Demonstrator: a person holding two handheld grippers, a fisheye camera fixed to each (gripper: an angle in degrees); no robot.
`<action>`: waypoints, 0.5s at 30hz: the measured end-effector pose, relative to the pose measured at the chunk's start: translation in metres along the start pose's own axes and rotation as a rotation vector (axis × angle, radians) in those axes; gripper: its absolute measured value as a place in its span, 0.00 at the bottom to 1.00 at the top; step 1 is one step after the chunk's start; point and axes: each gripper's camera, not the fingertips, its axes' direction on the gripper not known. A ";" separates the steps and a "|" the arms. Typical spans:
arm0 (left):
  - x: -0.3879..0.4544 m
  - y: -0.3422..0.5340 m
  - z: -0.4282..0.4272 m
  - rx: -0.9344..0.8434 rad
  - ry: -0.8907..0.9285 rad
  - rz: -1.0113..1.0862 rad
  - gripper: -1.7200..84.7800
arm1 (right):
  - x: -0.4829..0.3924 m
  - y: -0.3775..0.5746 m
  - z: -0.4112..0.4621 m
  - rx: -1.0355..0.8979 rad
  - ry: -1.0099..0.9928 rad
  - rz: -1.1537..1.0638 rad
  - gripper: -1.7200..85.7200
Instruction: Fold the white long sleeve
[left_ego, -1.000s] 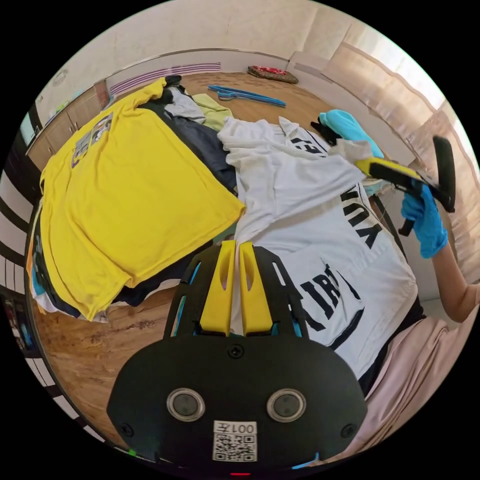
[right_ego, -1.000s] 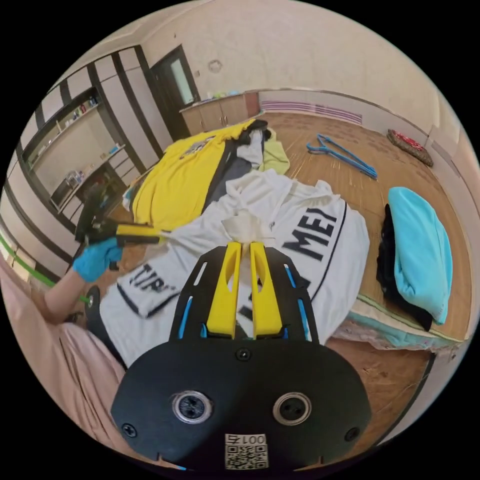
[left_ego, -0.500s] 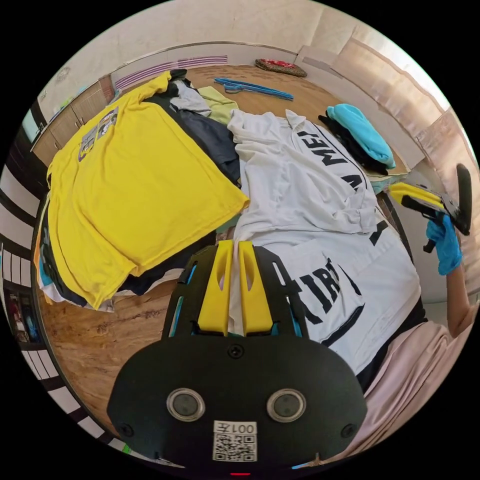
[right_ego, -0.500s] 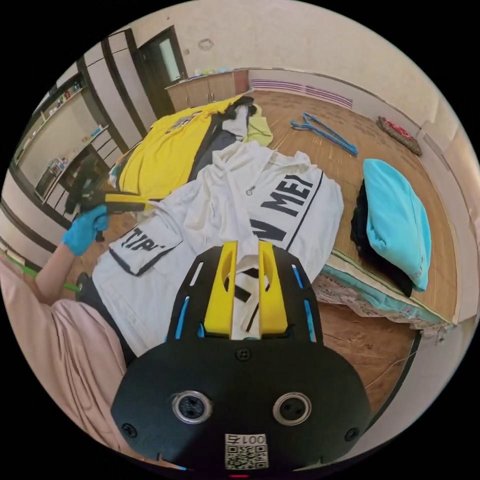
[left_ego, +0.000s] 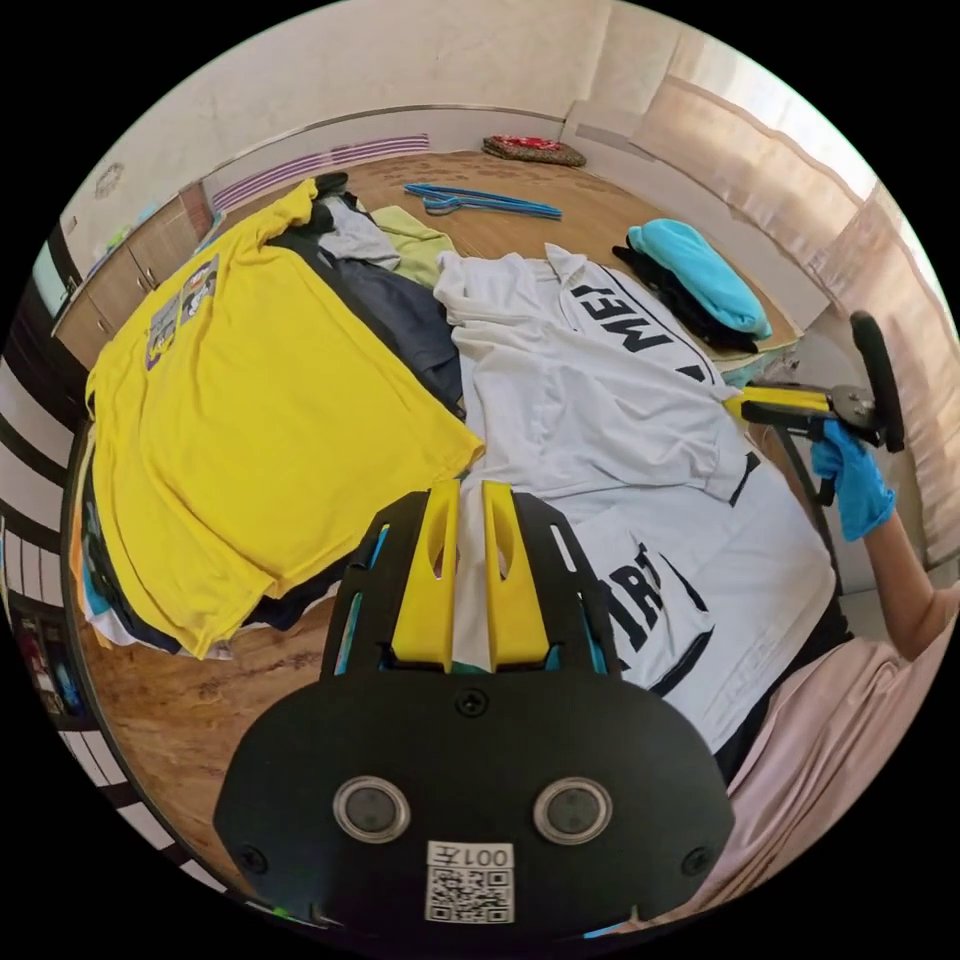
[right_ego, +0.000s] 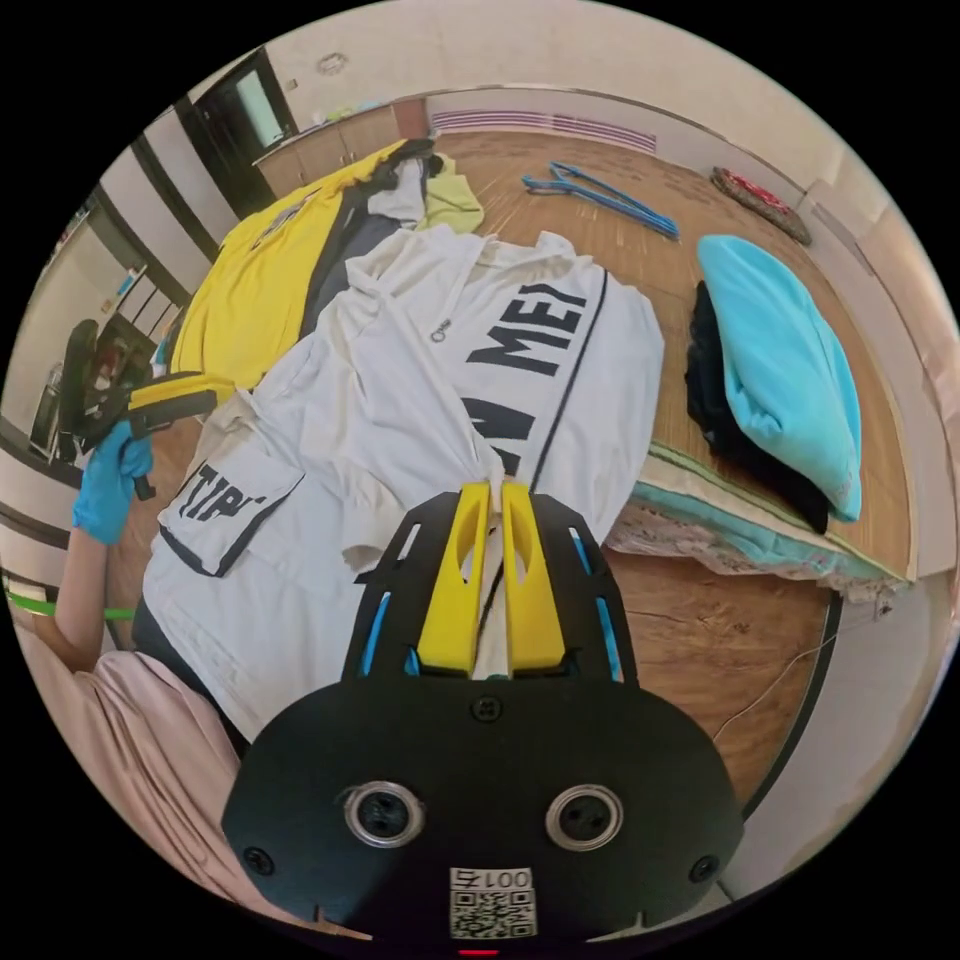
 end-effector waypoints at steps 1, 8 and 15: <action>-0.002 0.001 0.000 0.001 0.013 -0.006 0.03 | 0.003 0.002 0.000 -0.008 -0.012 0.003 0.04; 0.003 0.005 -0.014 0.058 0.055 0.088 0.03 | 0.001 -0.017 -0.037 0.135 0.032 -0.100 0.06; 0.014 -0.006 0.012 0.018 0.107 0.324 0.08 | -0.044 -0.121 -0.013 0.226 -0.239 -0.232 0.12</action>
